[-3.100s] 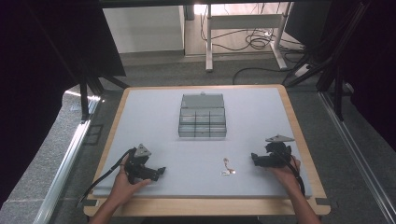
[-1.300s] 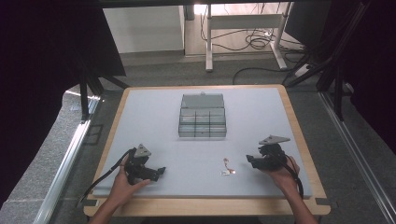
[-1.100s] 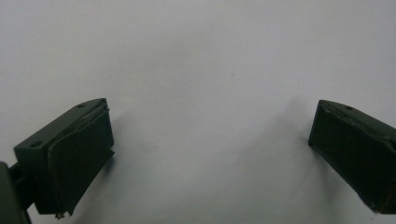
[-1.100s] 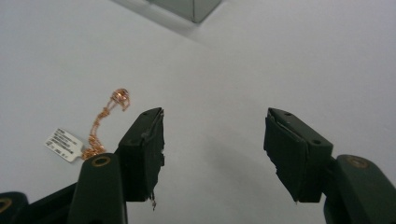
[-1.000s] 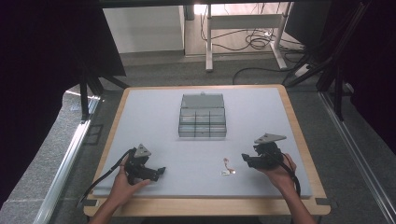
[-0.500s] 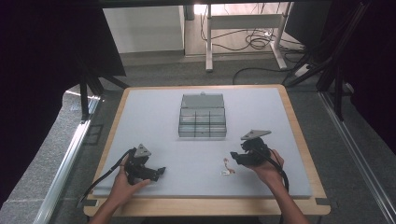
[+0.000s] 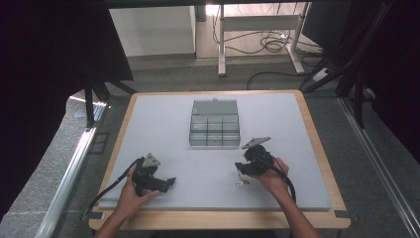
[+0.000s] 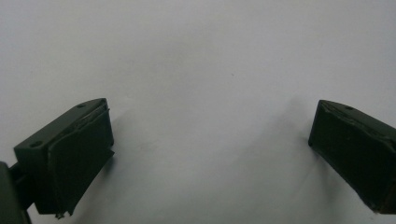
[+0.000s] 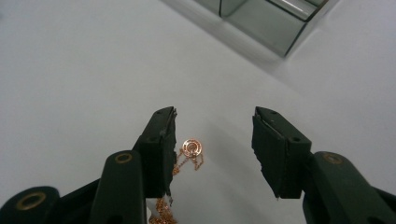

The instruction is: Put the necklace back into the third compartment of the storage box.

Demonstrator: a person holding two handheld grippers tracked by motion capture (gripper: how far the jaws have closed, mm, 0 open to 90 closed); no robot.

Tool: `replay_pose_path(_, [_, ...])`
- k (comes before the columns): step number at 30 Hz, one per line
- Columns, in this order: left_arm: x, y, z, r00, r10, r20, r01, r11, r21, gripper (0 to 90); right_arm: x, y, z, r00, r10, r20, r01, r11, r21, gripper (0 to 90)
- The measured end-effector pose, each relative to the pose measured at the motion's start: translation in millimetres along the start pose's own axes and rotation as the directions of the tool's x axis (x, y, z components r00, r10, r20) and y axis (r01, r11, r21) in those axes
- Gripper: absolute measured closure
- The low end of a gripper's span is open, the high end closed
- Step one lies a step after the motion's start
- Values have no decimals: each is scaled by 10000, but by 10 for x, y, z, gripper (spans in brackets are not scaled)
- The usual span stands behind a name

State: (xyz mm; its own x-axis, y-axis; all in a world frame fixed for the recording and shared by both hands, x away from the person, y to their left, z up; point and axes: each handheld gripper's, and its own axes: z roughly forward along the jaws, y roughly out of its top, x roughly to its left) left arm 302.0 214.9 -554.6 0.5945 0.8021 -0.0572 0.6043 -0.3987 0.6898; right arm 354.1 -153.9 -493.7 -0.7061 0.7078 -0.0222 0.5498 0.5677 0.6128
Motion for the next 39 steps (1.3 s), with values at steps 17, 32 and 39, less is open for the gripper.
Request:
replay_pose_path(17, [-1, -1, 0, 10000, -9, -1, 9, 10000, -6, 0, 58, -16, 164, 9996, -270, -68, 275, 9959, 862, 581])
replay_pose_path(32, [2, 1, -1, 10000, 44, -4, -44, 10000, 10, 0, 123, 64, 218, 9998, -194, -41, 198, 9867, 1612, 767])
replay_pose_path(39, [2, 1, -1, 10000, 43, -2, -43, 10000, 12, 0, 96, 58, 216, 9998, 2, -189, 27, 9878, 1556, 770])
